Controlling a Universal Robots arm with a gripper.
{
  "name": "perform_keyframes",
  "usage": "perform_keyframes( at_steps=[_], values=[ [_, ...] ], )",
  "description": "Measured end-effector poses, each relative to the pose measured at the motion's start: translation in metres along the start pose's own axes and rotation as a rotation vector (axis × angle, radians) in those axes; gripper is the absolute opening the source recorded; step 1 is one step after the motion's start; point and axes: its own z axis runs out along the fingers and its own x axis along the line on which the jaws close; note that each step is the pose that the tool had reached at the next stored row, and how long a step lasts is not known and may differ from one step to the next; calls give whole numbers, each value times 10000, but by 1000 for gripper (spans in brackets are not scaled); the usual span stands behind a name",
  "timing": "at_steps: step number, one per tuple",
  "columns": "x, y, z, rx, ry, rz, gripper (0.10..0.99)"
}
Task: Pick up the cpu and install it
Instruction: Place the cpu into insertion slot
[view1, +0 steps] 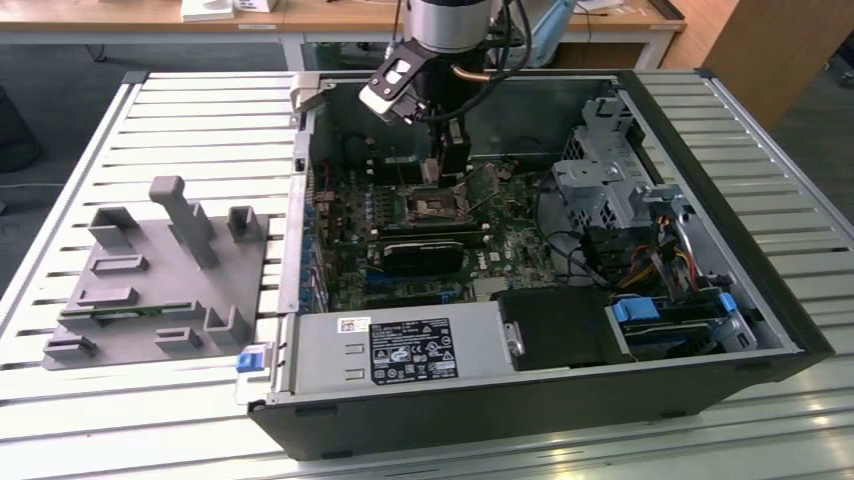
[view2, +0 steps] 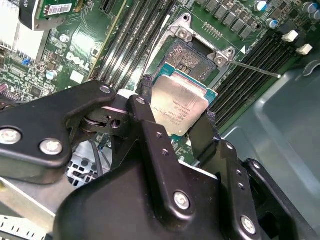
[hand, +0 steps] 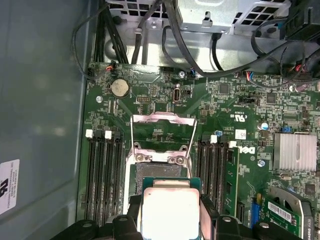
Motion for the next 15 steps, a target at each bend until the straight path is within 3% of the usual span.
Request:
perform_keyframes(
  at_steps=[15],
  values=[
    [4, -5, 94, 1, 0, 2, 541]
  ],
)
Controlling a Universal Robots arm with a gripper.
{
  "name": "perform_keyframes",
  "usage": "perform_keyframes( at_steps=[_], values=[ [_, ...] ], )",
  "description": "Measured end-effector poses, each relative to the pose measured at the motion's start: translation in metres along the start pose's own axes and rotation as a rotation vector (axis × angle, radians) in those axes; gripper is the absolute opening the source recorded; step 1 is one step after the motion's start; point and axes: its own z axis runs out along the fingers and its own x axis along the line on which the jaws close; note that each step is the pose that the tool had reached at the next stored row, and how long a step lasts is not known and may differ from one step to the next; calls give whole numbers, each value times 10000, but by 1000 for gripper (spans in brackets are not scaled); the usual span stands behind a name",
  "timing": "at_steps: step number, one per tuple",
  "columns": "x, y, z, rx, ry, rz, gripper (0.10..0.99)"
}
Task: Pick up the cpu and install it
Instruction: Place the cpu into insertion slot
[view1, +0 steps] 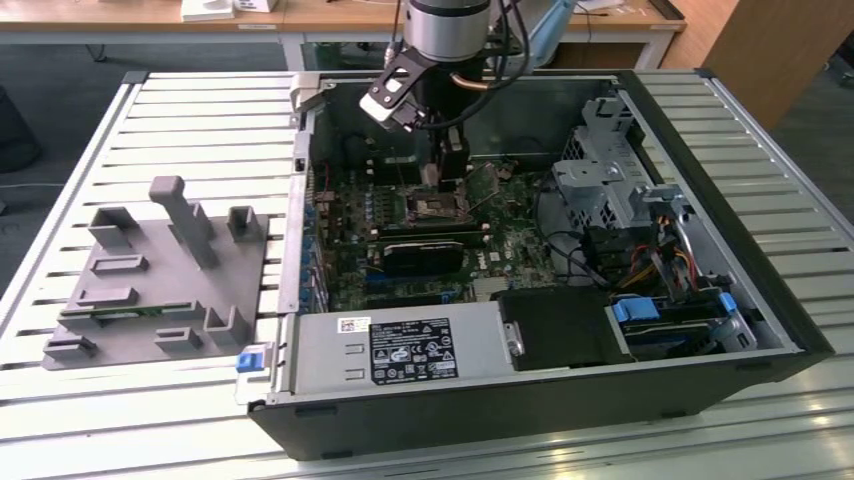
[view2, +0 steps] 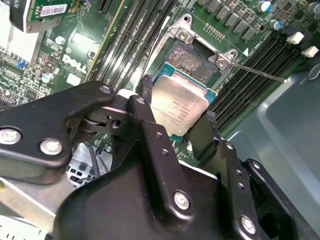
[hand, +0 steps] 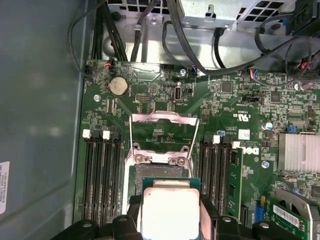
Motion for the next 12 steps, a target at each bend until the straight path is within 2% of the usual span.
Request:
perform_keyframes(
  at_steps=[12],
  values=[
    [22, -11, 205, 0, -1, -2, 541]
  ],
)
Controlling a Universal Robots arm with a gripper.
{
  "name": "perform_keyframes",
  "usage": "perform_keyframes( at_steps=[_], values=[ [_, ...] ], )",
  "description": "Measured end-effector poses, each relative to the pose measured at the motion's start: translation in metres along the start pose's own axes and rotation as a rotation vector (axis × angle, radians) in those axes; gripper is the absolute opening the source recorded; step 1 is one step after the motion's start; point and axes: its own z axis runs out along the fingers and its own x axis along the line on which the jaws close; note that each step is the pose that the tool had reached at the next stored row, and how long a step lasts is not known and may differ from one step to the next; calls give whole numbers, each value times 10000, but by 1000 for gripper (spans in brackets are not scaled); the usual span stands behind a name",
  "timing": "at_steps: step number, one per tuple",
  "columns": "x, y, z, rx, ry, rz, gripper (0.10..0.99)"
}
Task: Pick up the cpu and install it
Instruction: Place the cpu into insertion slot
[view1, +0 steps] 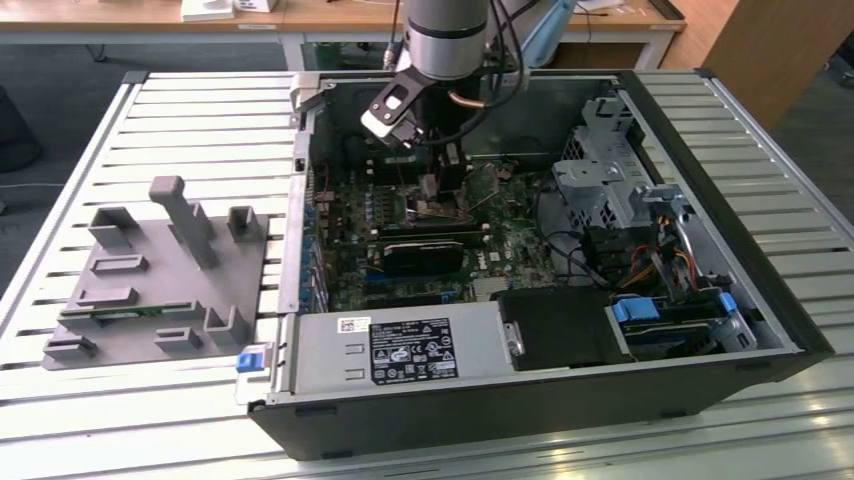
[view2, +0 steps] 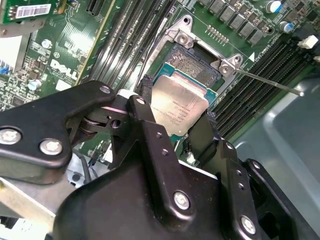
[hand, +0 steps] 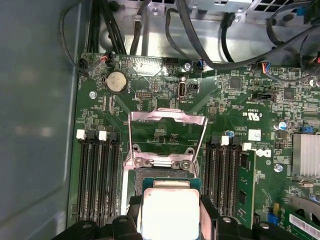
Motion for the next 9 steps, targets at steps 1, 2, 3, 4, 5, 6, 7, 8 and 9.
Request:
perform_keyframes(
  at_steps=[1, 2, 3, 4, 5, 6, 7, 8, 9],
  values=[
    [2, -2, 10, 0, 0, 2, 541],
    [4, -4, 21, 0, 0, 3, 541],
    [7, -5, 32, 0, -1, 10, 541],
    [12, -6, 44, 0, -1, 31, 541],
    [15, -6, 59, 1, -2, 60, 541],
    [17, -7, 75, 2, -4, 91, 541],
    [19, -9, 90, 3, -6, 107, 541],
    [21, -11, 108, 2, -5, 111, 541],
    [23, -13, 124, 2, -4, 112, 541]
  ],
)
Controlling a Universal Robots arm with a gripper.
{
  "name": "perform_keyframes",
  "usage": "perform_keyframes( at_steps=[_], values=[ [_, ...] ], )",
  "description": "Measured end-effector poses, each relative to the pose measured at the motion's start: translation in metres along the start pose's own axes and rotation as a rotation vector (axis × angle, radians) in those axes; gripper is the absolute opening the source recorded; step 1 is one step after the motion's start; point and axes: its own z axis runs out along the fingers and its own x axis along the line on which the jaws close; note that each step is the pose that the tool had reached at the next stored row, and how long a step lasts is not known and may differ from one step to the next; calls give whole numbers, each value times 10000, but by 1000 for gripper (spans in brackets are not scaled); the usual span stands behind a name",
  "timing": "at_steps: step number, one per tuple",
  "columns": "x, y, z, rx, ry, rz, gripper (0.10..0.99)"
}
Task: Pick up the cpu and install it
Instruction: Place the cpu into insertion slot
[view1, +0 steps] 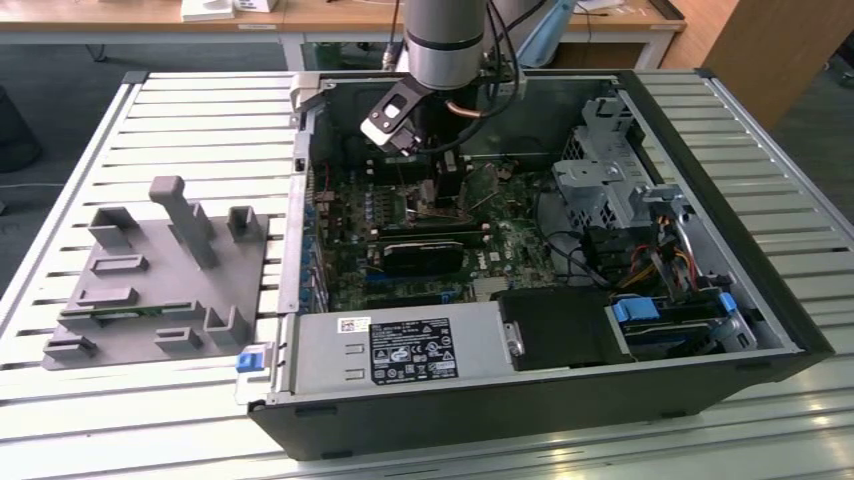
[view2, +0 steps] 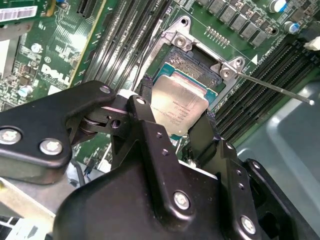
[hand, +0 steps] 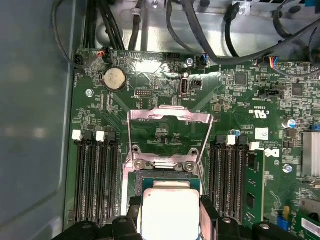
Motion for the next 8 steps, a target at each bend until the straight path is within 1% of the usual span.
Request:
perform_keyframes(
  at_steps=[4, 8],
  values=[
    [5, -9, 48, 0, 0, 0, 541],
    [6, -20, 63, -1, 0, 0, 541]
  ],
)
